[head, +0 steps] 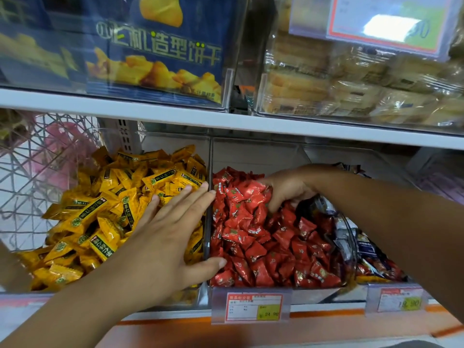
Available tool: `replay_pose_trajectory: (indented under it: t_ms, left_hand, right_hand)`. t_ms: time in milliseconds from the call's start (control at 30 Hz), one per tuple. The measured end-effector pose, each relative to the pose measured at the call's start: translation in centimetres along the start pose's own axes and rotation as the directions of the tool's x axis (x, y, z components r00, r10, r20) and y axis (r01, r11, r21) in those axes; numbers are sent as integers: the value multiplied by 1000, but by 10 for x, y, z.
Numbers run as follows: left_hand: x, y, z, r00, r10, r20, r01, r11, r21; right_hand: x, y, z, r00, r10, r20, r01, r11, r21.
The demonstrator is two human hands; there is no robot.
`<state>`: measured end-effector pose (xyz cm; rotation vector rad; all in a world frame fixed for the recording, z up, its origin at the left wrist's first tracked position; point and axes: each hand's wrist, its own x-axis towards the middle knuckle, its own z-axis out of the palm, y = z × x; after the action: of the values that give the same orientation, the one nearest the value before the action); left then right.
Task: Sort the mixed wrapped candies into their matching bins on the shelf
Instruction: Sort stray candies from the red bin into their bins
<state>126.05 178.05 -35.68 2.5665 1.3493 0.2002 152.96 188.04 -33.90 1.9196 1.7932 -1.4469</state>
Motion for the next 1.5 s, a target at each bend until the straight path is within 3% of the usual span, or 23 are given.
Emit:
replay_pose_trajectory:
  t_ms: [167, 267, 433, 567, 633, 733, 800, 867, 933, 1033, 1100, 1167, 1400, 1500]
  left_hand:
    - [0, 0, 0, 1000, 7, 4, -7, 1000, 19]
    - [-1, -2, 2, 1000, 10, -8, -10, 1000, 8]
    - [-1, -5, 4, 999, 31, -37, -34, 997, -76]
    - [-1, -5, 6, 998, 24, -53, -27, 998, -64]
    - [0, -5, 8, 998, 23, -65, -28, 997, -74]
    - [0, -4, 8, 998, 14, -61, -17, 998, -54]
    - [0, -2, 7, 998, 6, -56, -9, 999, -54]
    - [-1, -1, 5, 999, -2, -43, -1, 998, -59]
    - [-1, 1, 4, 999, -12, -40, 10, 998, -58]
    - [-2, 2, 4, 999, -20, -37, 19, 999, -45]
    - [-2, 2, 5, 999, -21, -33, 19, 999, -42]
    - [-2, 1, 5, 999, -23, -35, 22, 999, -39]
    - [-2, 0, 6, 999, -31, -44, 29, 999, -30]
    - [-2, 0, 7, 998, -27, -62, 24, 999, -48]
  right_hand:
    - [-27, -16, -16, 976, -175, -131, 189, 977, 100]
    - [-49, -27, -12, 963, -242, -115, 257, 956, 138]
    - [-59, -29, 19, 974, -212, -76, 222, 958, 179]
    - [-66, -5, 30, 939, -192, -285, 260, 939, 225]
    - [-70, 9, 36, 886, -185, -425, 306, 923, 235]
    - [-70, 20, 52, 699, -282, -658, 357, 934, -21]
    - [-71, 15, 67, 580, -394, -713, 382, 905, -189]
    - [-73, 9, 77, 535, -506, -676, 388, 858, -336]
    - [-76, 5, 84, 582, -555, -594, 379, 832, -406]
    - [-70, 3, 97, 745, -505, -436, 296, 836, -462]
    - [-59, 5, 104, 802, -462, -379, 246, 833, -495]
    - [-50, 5, 104, 800, -457, -389, 250, 843, -476]
    - [-50, 11, 99, 676, -516, -527, 280, 841, -464]
    - [-56, 13, 97, 673, -521, -525, 304, 842, -446]
